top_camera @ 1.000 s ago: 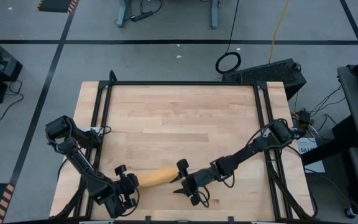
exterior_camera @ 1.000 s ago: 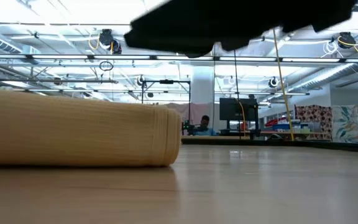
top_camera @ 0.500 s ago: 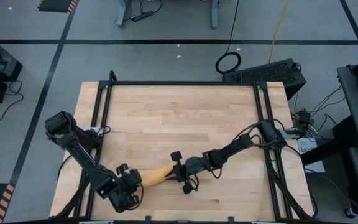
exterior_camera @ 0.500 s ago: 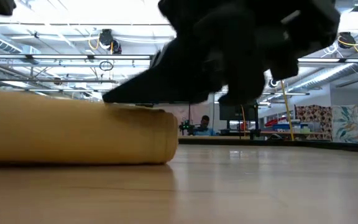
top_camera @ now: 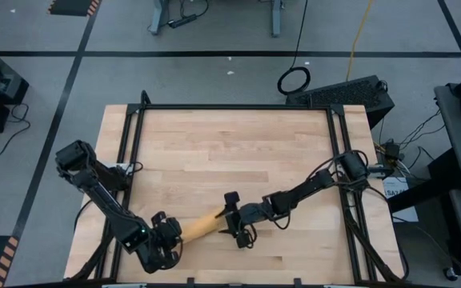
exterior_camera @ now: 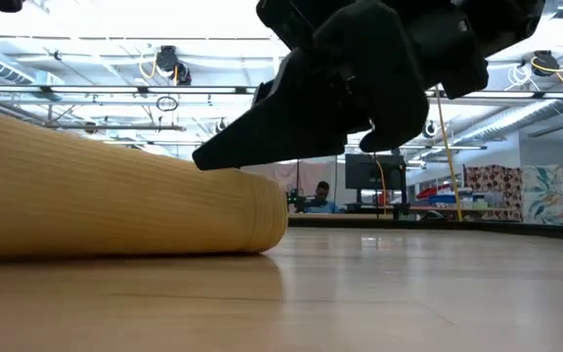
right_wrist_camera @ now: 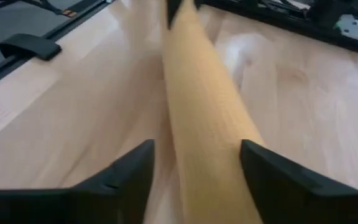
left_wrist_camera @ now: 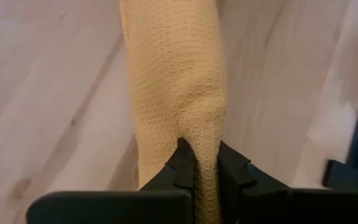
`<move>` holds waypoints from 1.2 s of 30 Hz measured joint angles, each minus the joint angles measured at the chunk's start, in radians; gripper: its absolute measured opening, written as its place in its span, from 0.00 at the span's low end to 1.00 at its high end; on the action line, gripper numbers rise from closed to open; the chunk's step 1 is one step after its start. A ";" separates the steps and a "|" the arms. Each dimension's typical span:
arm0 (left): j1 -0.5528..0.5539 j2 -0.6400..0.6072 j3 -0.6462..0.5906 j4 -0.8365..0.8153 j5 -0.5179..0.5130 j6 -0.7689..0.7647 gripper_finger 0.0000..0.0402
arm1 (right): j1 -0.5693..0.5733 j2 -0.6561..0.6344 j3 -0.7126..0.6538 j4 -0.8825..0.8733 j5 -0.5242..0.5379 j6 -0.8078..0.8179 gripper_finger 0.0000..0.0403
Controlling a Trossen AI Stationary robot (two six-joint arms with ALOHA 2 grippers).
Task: Roll towel
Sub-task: Roll the yellow towel
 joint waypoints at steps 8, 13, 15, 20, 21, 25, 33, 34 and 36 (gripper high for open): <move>-0.049 0.000 -0.039 0.061 -0.050 -0.053 0.06 | -0.073 0.000 0.000 -0.098 -0.097 0.090 0.67; -0.067 0.000 -0.039 0.060 -0.077 -0.052 0.06 | -0.083 -0.004 0.000 -0.092 -0.110 0.086 0.64; -0.074 0.000 -0.039 0.060 -0.097 -0.052 0.06 | -0.092 -0.005 0.000 -0.090 -0.118 0.098 0.64; -0.088 0.001 -0.039 0.052 -0.128 -0.052 0.06 | -0.121 -0.006 0.000 -0.085 -0.206 0.131 0.68; -0.088 0.001 -0.039 0.052 -0.129 -0.053 0.06 | -0.127 -0.006 0.001 -0.091 -0.228 0.149 0.68; -0.088 0.006 -0.039 0.056 -0.146 -0.053 0.06 | -0.143 -0.006 0.001 -0.121 -0.283 0.230 0.63; -0.088 0.072 -0.039 0.087 -0.131 -0.052 0.07 | -0.136 -0.006 0.002 -0.181 -0.328 0.292 0.28; -0.088 0.077 -0.039 0.094 -0.131 -0.052 0.08 | -0.136 -0.006 0.002 -0.187 -0.345 0.304 0.24; -0.088 0.083 -0.039 0.105 -0.131 -0.052 0.09 | -0.136 -0.006 0.002 -0.201 -0.374 0.334 0.15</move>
